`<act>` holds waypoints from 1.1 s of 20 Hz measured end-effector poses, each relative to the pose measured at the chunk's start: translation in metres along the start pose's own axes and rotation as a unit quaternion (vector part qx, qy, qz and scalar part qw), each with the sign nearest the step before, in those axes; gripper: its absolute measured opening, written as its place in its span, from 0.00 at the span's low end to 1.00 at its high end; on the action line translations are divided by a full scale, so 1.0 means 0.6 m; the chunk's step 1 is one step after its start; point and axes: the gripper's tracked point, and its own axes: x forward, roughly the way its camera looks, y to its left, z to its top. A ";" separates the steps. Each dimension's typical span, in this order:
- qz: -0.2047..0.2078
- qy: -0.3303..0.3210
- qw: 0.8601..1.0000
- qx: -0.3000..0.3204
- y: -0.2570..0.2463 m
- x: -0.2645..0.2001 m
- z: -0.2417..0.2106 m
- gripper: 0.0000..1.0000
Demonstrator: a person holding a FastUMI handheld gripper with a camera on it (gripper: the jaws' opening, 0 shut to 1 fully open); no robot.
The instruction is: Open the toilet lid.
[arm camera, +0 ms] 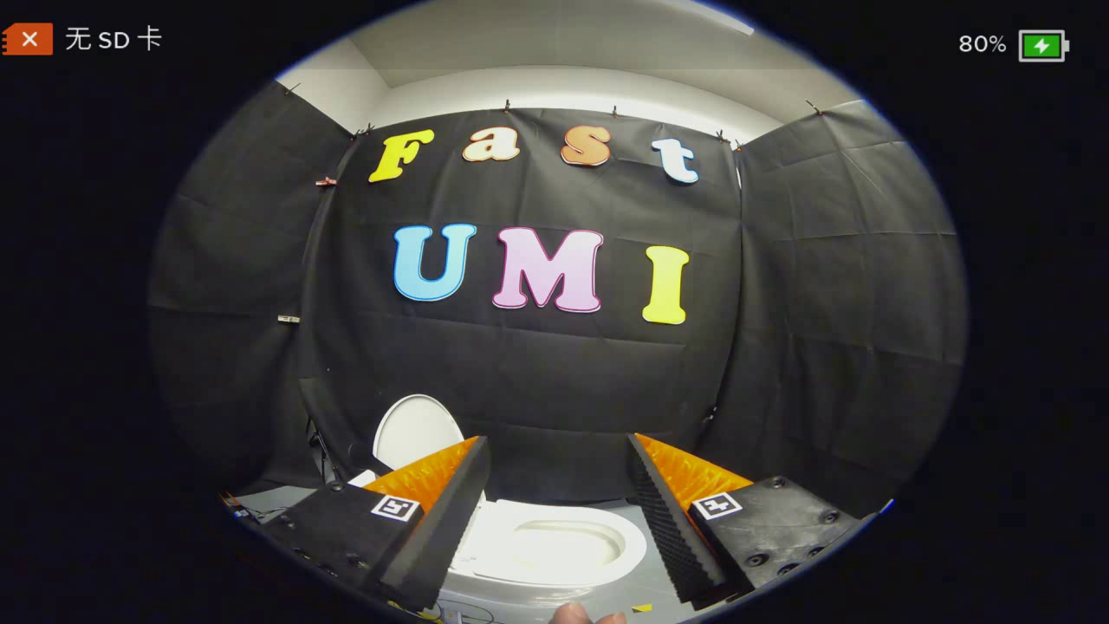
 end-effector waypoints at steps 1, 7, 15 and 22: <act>-0.002 0.001 1.000 0.003 -0.006 -0.008 -0.002 0.98; -0.011 -0.002 1.000 0.016 -0.027 -0.019 -0.002 0.98; -0.015 -0.009 1.000 0.009 -0.023 -0.016 0.003 0.98; -0.021 -0.011 1.000 0.005 -0.022 -0.013 0.001 0.98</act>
